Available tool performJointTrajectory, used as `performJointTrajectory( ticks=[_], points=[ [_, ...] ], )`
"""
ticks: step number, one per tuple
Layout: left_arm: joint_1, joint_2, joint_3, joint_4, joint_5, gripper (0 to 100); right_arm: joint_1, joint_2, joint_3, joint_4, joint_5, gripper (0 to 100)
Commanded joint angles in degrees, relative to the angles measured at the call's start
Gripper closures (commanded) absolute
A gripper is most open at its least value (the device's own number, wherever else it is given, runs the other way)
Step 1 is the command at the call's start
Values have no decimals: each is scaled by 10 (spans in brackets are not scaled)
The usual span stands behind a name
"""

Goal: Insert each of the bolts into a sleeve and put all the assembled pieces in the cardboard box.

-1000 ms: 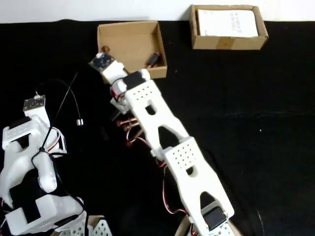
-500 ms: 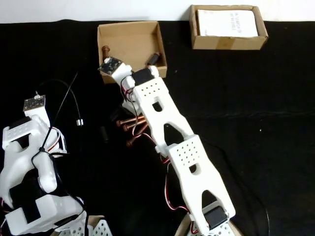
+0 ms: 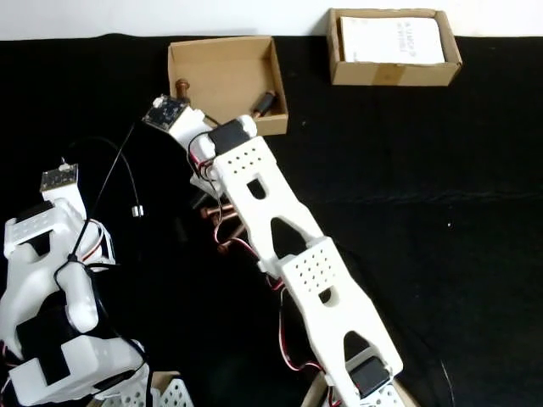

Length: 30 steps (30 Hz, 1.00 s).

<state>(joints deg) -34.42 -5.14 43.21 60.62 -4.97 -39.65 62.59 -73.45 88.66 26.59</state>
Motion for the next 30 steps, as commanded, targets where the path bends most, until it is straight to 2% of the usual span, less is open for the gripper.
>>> performJointTrajectory(
  ticks=[1, 17, 24, 30],
  points=[
    [-2, -1, -3, -4, -2, 819, -3, 8, -1, -12, 1, 813],
    [-2, -1, -3, -5, -1, 819, 7, 44, 1, -7, 1, 820],
    [-2, -1, -3, -5, -1, 819, 9, 67, 29, -10, 4, 964],
    [-2, -1, -3, -5, -1, 819, 15, 62, 15, 0, 4, 991]
  ],
)
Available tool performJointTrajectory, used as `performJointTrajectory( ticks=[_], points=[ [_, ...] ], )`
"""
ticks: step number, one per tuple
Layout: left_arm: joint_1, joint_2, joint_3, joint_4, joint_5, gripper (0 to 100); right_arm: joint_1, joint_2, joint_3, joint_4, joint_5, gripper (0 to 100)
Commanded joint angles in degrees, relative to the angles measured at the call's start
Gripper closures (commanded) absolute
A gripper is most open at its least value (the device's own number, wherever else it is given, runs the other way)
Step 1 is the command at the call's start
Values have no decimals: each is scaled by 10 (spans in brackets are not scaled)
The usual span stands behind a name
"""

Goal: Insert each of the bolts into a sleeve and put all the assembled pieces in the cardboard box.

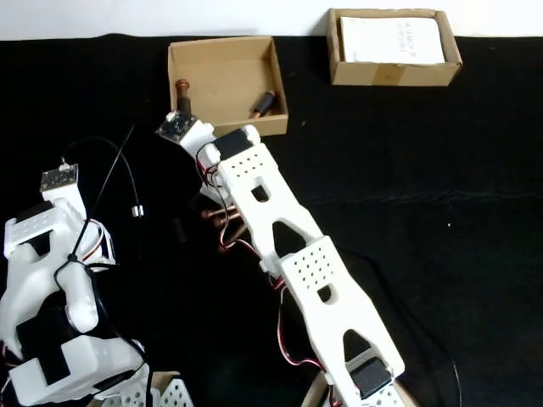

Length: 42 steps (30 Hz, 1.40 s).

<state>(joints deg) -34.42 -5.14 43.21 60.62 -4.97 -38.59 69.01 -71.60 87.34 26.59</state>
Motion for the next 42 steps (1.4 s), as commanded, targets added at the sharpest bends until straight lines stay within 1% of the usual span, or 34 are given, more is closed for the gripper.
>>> performJointTrajectory(
  ticks=[1, 6, 9, 14, 17, 21, 23, 25, 28, 32, 35, 38, 42],
  points=[
    [-2, -1, -3, -5, -1, 819, 8, -7, -14, 24, 4, 991],
    [-2, -1, -3, -5, -1, 819, 33, -58, -77, 85, 5, 991],
    [-2, -1, -3, -4, -1, 819, 58, -93, -87, 135, 5, 991],
    [-2, -1, -3, -4, -1, 819, 136, -164, -82, 138, 4, 991],
    [0, -1, -3, -2, -3, 819, 181, -225, -15, 138, 4, 991],
    [5, -5, -6, -1, -2, 817, 225, -346, 167, 138, 3, 991],
    [31, -7, -7, 13, 1, 818, 238, -416, 264, 137, 2, 991],
    [74, -7, -19, 50, 6, 818, 243, -482, 355, 137, 1, 991],
    [148, -7, -59, 116, 54, 816, 244, -562, 472, 135, 1, 991],
    [249, -6, -168, 218, 109, 815, 245, -633, 603, 114, 0, 991],
    [316, 0, -259, 274, 153, 814, 262, -670, 696, 60, -14, 991],
    [370, 0, -327, 284, 194, 814, 274, -698, 796, -5, -39, 991],
    [412, 0, -386, 281, 229, 794, 273, -736, 941, -132, -85, 991]
  ],
)
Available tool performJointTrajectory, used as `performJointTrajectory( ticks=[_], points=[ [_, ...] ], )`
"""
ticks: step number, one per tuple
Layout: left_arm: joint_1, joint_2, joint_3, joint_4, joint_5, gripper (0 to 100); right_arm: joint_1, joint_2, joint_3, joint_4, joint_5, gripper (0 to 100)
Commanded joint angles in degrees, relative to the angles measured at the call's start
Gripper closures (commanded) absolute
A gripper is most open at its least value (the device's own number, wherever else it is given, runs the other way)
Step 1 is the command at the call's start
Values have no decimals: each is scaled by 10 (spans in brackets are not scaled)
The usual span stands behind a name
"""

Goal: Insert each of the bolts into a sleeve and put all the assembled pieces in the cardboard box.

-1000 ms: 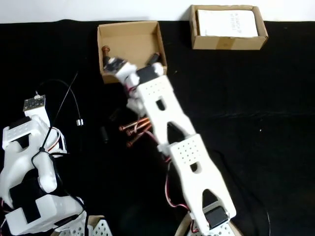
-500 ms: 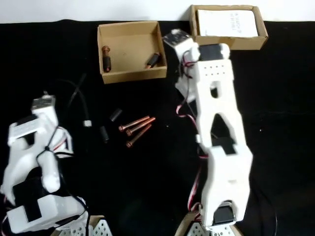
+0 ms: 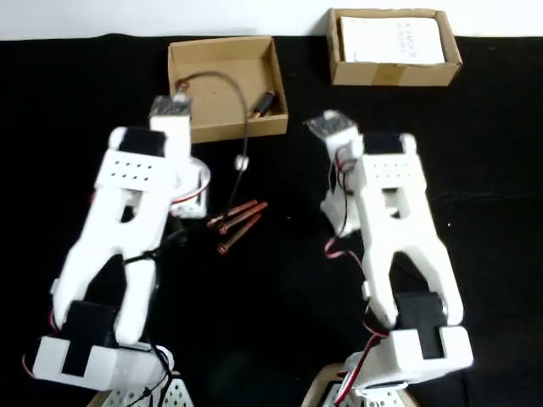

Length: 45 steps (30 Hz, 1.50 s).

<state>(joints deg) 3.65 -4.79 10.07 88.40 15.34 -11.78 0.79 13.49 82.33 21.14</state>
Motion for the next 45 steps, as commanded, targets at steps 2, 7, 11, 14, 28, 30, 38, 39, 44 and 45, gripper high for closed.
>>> performJointTrajectory(
  ticks=[2, 7, 11, 14, 28, 30, 38, 39, 44, 45],
  points=[
    [53, -2, -71, 3, 60, 792, 6, -73, 164, -166, -55, 991],
    [77, 69, -95, -27, 138, 793, 4, -101, 339, -383, -87, 991],
    [78, 172, -138, -33, 147, 793, 7, -109, 409, -460, -119, 991],
    [77, 247, -187, -44, 85, 793, 14, -117, 412, -463, -124, 991],
    [51, 426, -357, -41, -79, 905, 29, -118, 412, -481, -125, 991],
    [53, 425, -358, -41, -110, 913, 29, -118, 412, -481, -125, 991],
    [51, 421, -362, 17, -187, 912, 29, -118, 411, -481, -125, 991],
    [51, 421, -362, 24, -200, 912, 29, -118, 411, -481, -125, 991],
    [51, 427, -358, 11, -273, 912, 29, -118, 411, -481, -125, 991],
    [48, 427, -358, -2, -280, 912, 29, -118, 411, -481, -125, 991]
  ],
)
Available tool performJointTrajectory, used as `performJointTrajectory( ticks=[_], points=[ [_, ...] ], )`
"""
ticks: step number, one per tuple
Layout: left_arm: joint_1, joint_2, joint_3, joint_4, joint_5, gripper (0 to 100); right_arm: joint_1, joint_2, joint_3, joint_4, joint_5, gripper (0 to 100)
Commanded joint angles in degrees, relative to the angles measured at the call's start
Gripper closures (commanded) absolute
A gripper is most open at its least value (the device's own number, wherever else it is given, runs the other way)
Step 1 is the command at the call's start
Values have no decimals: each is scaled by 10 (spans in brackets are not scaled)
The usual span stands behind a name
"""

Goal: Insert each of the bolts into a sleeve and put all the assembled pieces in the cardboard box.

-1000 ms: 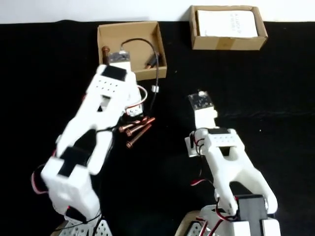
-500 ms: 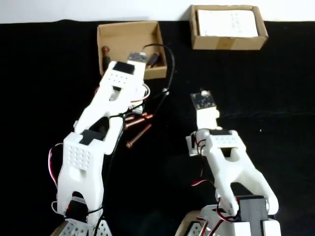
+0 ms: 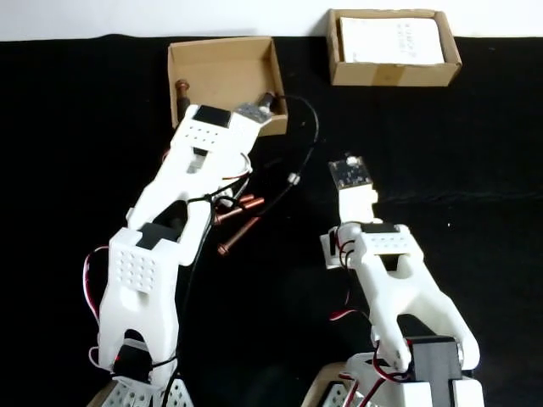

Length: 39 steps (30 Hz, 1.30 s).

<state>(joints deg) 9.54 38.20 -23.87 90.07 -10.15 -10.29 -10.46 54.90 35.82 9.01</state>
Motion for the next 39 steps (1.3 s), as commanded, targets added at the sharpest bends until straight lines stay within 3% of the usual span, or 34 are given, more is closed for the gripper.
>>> performJointTrajectory(
  ticks=[1, 6, 13, 20, 24, 31, 39],
  points=[
    [-15, -3, -19, -32, -29, 912, 15, -6, -3, -16, -4, 991],
    [-17, -2, -18, -70, -74, 910, 15, -6, -3, -16, -4, 991],
    [-19, 56, -20, -66, -156, 910, 15, -6, -3, -16, -4, 991],
    [-17, 77, -41, -2, -204, 910, 15, -5, -4, -16, -4, 991],
    [-23, 73, -78, 29, -203, 907, 15, -5, -4, -16, -4, 991],
    [-29, 70, -179, 113, -150, 819, 15, -5, -4, -16, -4, 991],
    [8, -44, -47, 113, -174, 815, 15, -5, -4, -16, -4, 991]
  ],
)
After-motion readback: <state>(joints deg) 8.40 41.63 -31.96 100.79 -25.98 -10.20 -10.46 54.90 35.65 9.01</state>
